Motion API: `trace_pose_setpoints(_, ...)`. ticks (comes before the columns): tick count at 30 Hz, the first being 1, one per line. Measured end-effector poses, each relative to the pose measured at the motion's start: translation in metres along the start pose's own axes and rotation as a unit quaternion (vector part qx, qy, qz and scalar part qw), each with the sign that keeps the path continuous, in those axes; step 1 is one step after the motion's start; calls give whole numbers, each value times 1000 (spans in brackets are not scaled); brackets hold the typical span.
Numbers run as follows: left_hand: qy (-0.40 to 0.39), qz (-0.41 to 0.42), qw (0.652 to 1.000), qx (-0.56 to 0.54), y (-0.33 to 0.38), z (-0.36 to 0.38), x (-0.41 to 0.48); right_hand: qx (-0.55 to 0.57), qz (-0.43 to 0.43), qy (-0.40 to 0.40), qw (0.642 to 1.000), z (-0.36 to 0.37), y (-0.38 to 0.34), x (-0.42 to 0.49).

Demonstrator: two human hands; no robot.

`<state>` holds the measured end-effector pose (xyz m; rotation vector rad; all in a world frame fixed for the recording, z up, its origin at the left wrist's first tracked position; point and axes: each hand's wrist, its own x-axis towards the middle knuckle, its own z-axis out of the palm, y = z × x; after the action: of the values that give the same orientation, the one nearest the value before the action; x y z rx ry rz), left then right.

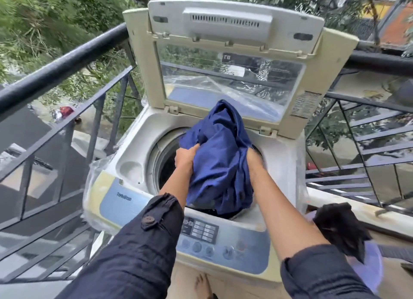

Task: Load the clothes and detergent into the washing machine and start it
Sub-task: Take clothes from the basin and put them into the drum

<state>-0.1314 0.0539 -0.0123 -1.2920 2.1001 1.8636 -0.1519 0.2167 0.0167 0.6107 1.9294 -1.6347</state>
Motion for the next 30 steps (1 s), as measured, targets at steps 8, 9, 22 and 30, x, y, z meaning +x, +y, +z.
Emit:
trace_pose_setpoints(8,11,-18,999,34,-20,-5,19,70,-29,57,995,21,35,26)
trace_pose_setpoints(9,17,-25,999,25,-21,-5,21,62,-36,64,995,22,34,29)
trace_pose_setpoints(22,26,12,999,-36,-13,23,32,27,-16,52,998,16,42,46)
trace_pose_setpoints(30,0,24,998,-59,-14,59,14,55,-55,36,996,-9,31,33)
